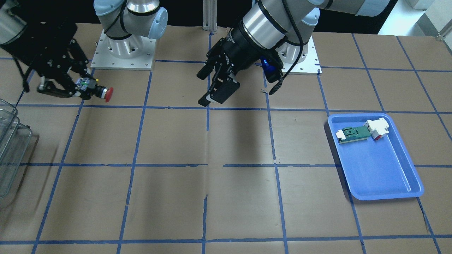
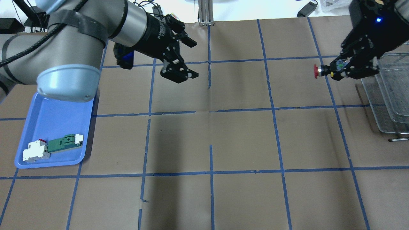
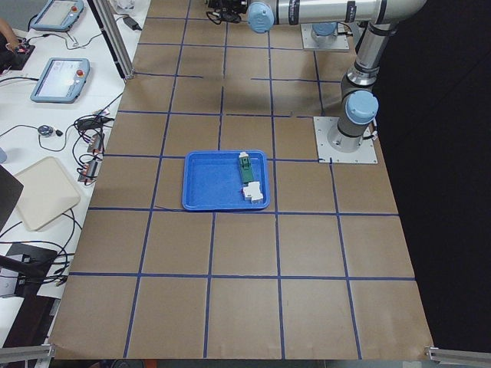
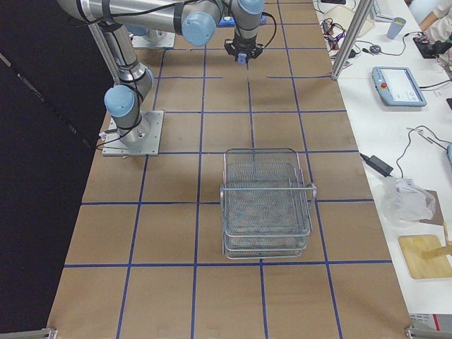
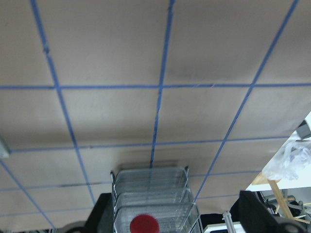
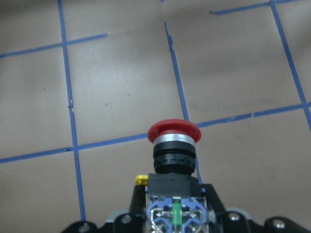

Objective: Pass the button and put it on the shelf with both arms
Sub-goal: 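Open the left gripper and carry the button to the wire rack with the right, then release the button on the rack shelf while the left arm returns over the tray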

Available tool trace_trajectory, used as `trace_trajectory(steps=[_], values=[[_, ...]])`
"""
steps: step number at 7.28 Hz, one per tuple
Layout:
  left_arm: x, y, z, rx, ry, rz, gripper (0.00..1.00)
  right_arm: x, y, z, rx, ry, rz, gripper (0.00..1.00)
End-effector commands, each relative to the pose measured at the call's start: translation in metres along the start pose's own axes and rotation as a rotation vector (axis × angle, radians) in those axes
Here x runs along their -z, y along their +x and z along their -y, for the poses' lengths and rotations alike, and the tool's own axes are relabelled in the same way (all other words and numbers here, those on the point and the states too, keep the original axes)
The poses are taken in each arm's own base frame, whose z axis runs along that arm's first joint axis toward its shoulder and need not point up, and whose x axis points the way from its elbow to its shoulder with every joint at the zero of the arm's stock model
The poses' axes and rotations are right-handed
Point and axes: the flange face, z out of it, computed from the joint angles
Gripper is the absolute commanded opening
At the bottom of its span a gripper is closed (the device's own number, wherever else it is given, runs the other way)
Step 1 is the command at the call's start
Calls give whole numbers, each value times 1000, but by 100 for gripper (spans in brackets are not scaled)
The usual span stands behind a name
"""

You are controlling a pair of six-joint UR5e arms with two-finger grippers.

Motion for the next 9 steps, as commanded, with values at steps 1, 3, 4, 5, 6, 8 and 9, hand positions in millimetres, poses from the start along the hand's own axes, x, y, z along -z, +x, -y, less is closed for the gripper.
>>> trace_trajectory(steps=[1,3,4,5,6,8,9], values=[[25,16,86,-186,147,61,96,-2,31,-127,32,-67,-26,0],[61,9,152,-563,323,276,100,-2,49,-229,30,-86,-83,0],[85,-4,169,-681,410,413,100,-10,60,-245,51,-82,-79,0],[96,-9,161,-727,417,418,100,-23,70,-261,37,-72,-65,0],[104,-15,152,-757,403,442,100,-16,74,-264,39,-92,-83,19],[121,-15,134,-1154,354,502,100,-16,75,-269,30,-122,-68,56],[132,-20,132,-1218,402,558,100,-13,76,-269,30,-134,-80,65]])
